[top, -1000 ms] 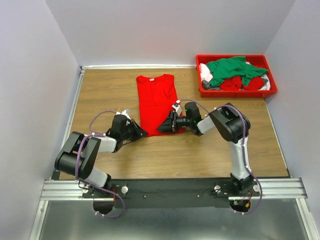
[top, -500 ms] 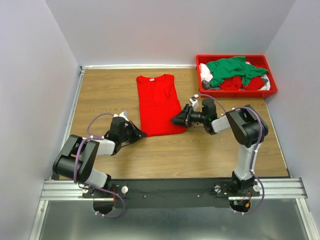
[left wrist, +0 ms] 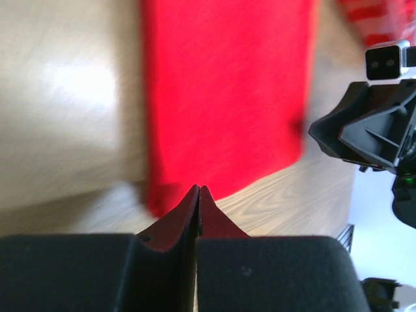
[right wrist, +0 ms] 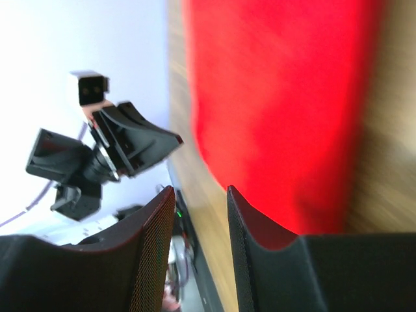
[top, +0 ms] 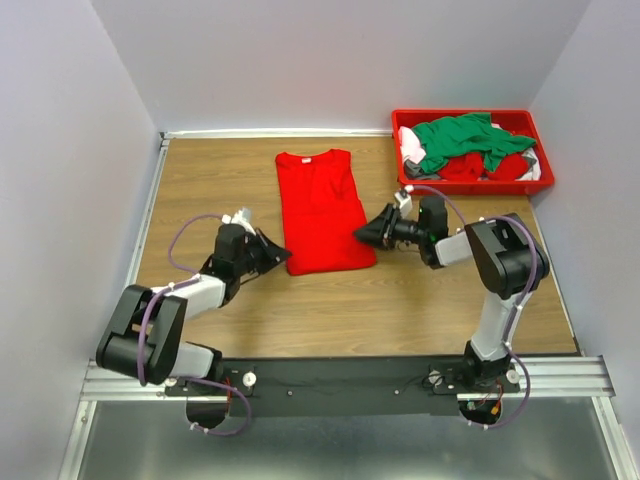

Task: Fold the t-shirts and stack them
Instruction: Fold the tshirt

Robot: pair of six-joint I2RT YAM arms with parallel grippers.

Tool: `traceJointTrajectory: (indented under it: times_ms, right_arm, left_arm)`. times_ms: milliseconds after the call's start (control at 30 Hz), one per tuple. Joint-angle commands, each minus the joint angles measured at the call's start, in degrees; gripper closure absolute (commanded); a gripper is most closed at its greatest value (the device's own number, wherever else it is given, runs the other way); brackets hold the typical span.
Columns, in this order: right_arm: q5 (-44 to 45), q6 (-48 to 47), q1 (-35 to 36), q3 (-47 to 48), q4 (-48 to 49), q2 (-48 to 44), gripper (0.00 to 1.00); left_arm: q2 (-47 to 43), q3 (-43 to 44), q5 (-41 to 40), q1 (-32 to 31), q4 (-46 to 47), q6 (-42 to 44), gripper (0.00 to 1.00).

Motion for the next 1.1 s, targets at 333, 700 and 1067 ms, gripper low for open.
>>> traceJointTrajectory:
  times_ms: [333,700,1067]
  right_arm:
    - [13.4,5.6,-0.3,19.4,0.1,12.0,0.55]
    - [25.3,10.8,-1.5,18.0,-0.1,17.7,0.54]
    - [28.7,4.4,0.4,9.3,-5.0,1.8,0.54]
  left_arm:
    - [17.9,24.6,-3.9,1.5,0.8,2.9,0.90]
    - [31.4,30.6,-3.5,3.1,-0.4,0.6,0.90]
    - [24.2,24.5,-5.1,3.4,-5.6,2.4,0.90]
